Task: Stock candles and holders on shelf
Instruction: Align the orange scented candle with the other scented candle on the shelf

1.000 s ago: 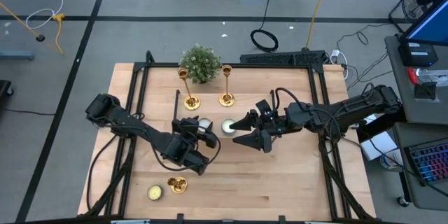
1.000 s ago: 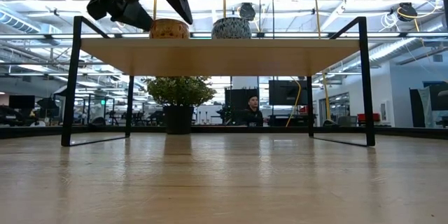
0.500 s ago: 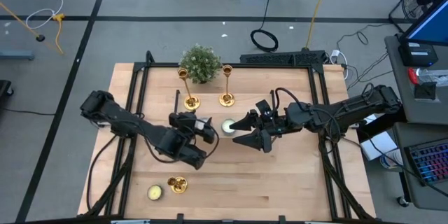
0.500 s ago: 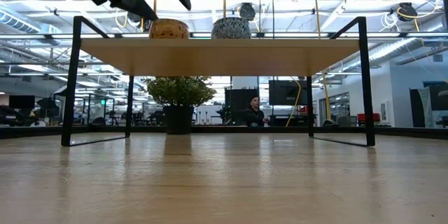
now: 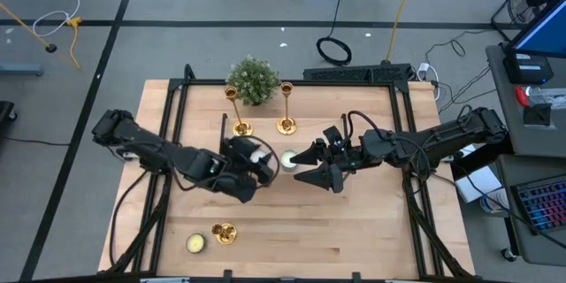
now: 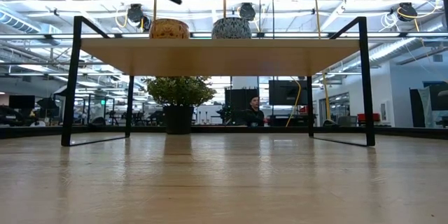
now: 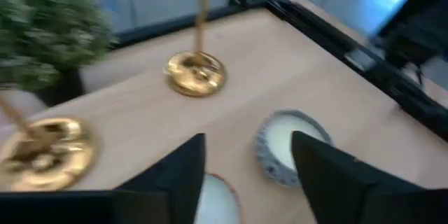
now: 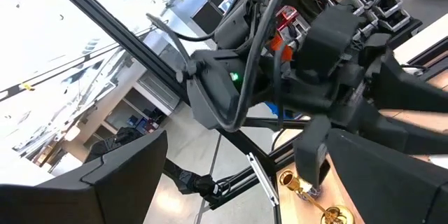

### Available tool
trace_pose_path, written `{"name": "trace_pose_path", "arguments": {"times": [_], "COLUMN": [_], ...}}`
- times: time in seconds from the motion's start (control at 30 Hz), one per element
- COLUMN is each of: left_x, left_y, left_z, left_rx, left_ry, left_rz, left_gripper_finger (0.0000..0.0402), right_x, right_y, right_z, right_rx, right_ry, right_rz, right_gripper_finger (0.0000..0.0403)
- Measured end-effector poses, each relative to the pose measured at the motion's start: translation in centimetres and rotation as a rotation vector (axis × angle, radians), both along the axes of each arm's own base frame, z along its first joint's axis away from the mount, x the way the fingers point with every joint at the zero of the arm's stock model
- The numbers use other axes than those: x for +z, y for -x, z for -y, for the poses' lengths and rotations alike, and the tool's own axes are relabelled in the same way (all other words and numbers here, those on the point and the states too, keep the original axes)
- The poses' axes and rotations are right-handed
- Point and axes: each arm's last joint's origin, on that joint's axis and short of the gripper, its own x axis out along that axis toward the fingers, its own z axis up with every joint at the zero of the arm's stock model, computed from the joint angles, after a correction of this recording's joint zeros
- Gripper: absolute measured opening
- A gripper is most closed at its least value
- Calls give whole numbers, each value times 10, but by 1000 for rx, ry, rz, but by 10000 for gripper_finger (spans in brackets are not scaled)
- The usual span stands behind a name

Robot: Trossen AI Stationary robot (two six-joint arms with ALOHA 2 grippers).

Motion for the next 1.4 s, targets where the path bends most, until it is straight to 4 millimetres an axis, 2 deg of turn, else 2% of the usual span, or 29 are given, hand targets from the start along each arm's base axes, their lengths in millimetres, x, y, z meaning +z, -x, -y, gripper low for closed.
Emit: {"name": "trace_pose_path", "arguments": {"times": [0.3, 0.37, 0.63, 0.97, 1.27, 1.4], "left_x": [0, 0, -2, 15, 20, 17], "left_y": [-10, -11, -17, -18, -18, -19], "left_z": [-11, -15, -32, -51, -51, -49], "left_rx": [-137, -170, -223, -247, -325, -340], "left_ry": [48, 56, 130, 199, 264, 257], "left_rz": [-76, -100, -134, -184, -270, -293], "left_gripper_finger": [38, 10, 4, 2, 1, 1], "right_x": [0, 0, 0, 0, -1, -1], "right_y": [0, 0, 0, 0, 0, 0], "right_z": [0, 0, 0, 0, 0, 0], "right_rx": [1, 1, 0, -1, 0, 0], "right_ry": [-3, -3, 6, 6, -8, -9], "right_rz": [0, -1, 1, 1, -8, -9], "right_gripper_finger": [389, 389, 389, 389, 389, 389]}}
